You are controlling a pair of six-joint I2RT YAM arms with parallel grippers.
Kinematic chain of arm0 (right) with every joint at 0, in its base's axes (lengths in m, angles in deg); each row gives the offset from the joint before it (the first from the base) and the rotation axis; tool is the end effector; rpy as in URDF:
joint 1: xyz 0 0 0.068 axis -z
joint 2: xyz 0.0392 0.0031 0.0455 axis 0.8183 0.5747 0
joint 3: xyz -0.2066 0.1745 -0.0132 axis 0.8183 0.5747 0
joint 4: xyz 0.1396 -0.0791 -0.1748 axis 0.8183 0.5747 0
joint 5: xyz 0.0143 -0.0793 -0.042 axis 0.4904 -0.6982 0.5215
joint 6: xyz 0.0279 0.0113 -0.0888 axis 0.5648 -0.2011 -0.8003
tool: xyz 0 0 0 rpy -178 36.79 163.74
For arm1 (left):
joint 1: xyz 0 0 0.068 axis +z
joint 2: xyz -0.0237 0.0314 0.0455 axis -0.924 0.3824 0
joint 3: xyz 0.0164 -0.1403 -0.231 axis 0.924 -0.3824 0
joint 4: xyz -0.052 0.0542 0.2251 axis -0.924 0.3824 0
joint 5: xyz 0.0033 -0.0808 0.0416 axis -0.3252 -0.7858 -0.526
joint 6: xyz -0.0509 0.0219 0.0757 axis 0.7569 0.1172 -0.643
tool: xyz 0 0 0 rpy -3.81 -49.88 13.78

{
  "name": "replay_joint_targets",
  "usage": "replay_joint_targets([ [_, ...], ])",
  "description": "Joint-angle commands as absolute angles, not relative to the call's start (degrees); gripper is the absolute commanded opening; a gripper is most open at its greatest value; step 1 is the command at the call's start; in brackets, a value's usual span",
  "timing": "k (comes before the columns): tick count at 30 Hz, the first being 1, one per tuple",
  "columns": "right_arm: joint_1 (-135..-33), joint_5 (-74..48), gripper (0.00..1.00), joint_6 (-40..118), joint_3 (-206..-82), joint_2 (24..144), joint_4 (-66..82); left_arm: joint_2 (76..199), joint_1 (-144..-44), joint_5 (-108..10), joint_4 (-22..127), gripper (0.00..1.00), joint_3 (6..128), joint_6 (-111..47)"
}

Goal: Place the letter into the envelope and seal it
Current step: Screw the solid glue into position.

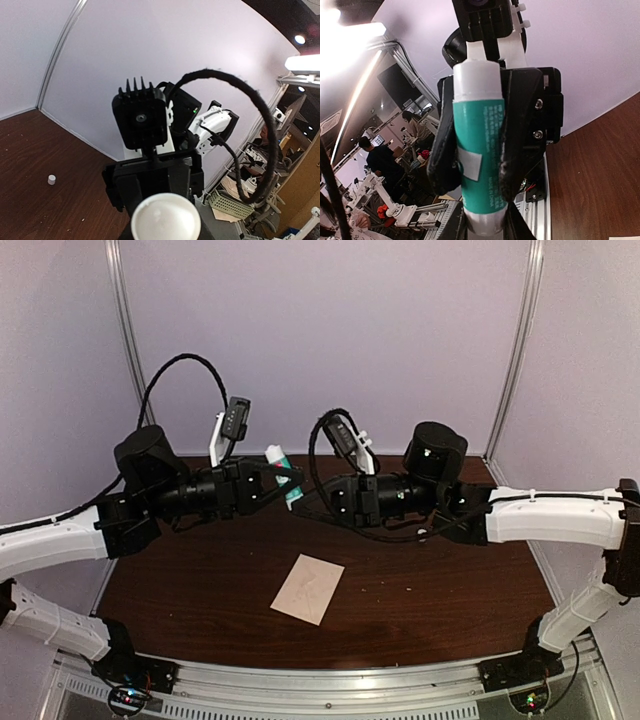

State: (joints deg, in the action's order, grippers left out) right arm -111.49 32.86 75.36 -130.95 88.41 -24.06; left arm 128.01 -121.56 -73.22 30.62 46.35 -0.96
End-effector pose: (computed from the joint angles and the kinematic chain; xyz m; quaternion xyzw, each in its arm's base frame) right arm 0.1352 0.3277 0.3612 -0.4040 0.5430 0.7052 0.2111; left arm 0.1304 -0.2569 0.3797 0.2740 0.5962 -0.6666 0.3537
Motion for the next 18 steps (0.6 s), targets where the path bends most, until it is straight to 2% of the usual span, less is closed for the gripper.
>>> replay_joint_targets([
  [1,-111.5,20.0,0.05,65.5,-138.7,89.0,-3.3,127.6,-122.0,-65.2,38.7,0.00,48.3,-5.1],
  [8,-113.4,-6.3,0.02,52.4,-155.0,94.7,27.9,128.5,-122.0,-53.1,48.1,0.00,50.7,-3.8],
  [18,-123.2,-41.6,0.02,50.1,-170.6,105.8,41.5,129.8,-122.0,-44.9,48.1,0.00,48.8,5.6],
])
